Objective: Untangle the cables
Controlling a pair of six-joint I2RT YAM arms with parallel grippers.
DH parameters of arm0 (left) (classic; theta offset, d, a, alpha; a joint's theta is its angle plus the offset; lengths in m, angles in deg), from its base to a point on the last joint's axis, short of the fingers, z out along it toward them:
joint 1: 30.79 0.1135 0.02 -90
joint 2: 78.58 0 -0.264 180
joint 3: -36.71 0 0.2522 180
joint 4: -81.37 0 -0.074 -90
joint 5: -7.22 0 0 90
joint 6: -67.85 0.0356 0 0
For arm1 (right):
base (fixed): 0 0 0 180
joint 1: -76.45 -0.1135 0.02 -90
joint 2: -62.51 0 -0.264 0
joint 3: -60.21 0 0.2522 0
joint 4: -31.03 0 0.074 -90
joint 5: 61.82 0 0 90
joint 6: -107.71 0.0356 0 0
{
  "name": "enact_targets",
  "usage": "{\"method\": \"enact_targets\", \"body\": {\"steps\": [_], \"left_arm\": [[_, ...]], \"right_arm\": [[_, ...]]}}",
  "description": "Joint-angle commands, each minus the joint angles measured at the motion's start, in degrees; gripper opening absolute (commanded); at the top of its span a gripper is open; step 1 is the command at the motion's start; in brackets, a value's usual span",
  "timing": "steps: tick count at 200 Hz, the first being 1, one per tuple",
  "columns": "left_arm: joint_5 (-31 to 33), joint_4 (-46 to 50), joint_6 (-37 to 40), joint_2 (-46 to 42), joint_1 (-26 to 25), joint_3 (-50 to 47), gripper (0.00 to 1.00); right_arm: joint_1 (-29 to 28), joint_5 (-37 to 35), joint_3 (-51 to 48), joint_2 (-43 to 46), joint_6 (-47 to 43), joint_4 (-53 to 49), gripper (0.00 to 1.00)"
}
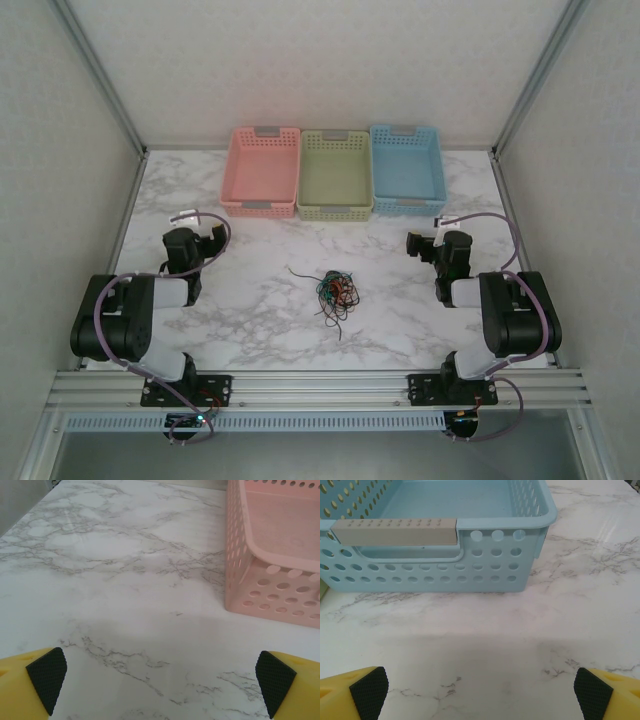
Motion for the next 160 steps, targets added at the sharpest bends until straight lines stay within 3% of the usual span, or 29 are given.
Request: {"method": "enact_targets", "body": {"steps": [1,132,149,160], "left_arm": [[-0.3,-1.8,-0.5,0.6,0.1,0.0,1.0],[-0.1,-2.0,-0.4,0.6,0.1,-0.1,1.0],[6.7,-2.7,-1.6,-1.0,-1.2,-1.0,1.0],[12.2,0.0,-1.2,-6.7,-2.9,-1.8,1.0]], "right_arm": [[0.3,0.4,0.9,0.4,-0.8,0.7,0.99],[0.2,0.3,1.0,0.3,-0.8,0.6,0.99],[0.2,0.2,0.9,0.3,-0.8,0.7,0.99],[0.1,0.0,0.8,0.4,-0.9,0.8,0.99]]}}
